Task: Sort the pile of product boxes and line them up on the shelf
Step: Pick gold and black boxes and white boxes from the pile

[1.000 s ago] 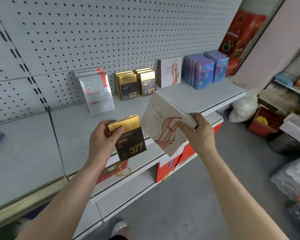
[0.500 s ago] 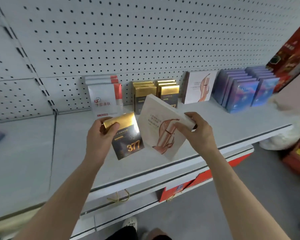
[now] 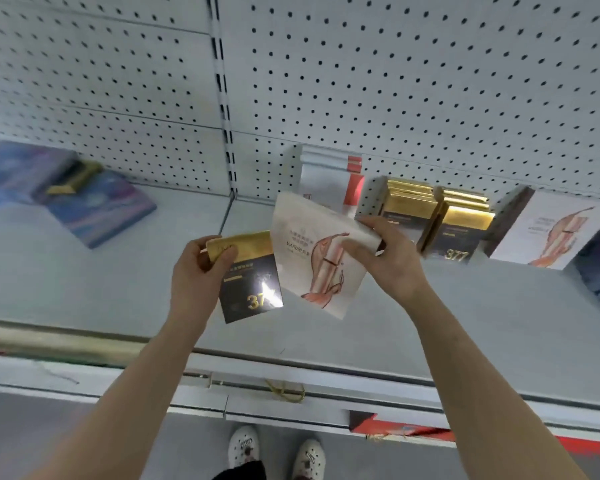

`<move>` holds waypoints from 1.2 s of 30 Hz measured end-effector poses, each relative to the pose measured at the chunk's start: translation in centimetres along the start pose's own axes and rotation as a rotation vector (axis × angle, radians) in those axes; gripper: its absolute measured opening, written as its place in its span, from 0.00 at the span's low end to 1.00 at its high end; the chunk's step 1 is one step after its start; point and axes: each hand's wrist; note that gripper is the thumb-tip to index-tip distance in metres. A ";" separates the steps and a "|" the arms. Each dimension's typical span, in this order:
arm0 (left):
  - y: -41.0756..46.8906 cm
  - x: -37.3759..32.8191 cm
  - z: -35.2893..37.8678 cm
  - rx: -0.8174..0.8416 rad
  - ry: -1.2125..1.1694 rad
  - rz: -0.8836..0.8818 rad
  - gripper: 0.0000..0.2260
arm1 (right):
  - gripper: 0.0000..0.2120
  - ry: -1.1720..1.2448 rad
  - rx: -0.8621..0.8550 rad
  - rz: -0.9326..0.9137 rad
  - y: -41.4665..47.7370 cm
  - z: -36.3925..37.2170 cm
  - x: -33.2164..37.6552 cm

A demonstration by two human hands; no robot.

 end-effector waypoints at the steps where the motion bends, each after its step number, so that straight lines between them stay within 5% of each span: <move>1: 0.3 -0.2 -0.5 0.001 0.000 0.002 0.11 | 0.20 -0.003 0.006 0.001 0.2 0.3 0.4; 12: 0.3 -0.9 4.4 0.132 -0.012 0.021 0.11 | 0.16 0.027 -0.013 0.063 -1.6 -3.1 -3.5; 28: -10.2 2.0 28.6 0.212 -0.091 0.040 0.10 | 0.15 -0.098 -0.053 0.175 -2.5 -25.9 -27.4; 36: -12.5 2.4 31.5 0.110 -0.051 0.056 0.10 | 0.17 -0.309 -0.009 0.048 5.8 -27.8 -34.1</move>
Point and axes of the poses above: each hand's wrist, its own y-axis towards the middle knuckle, its own z-axis out of the palm, x = y × z, and after that the axes turned 14 degrees about -y, right-handed
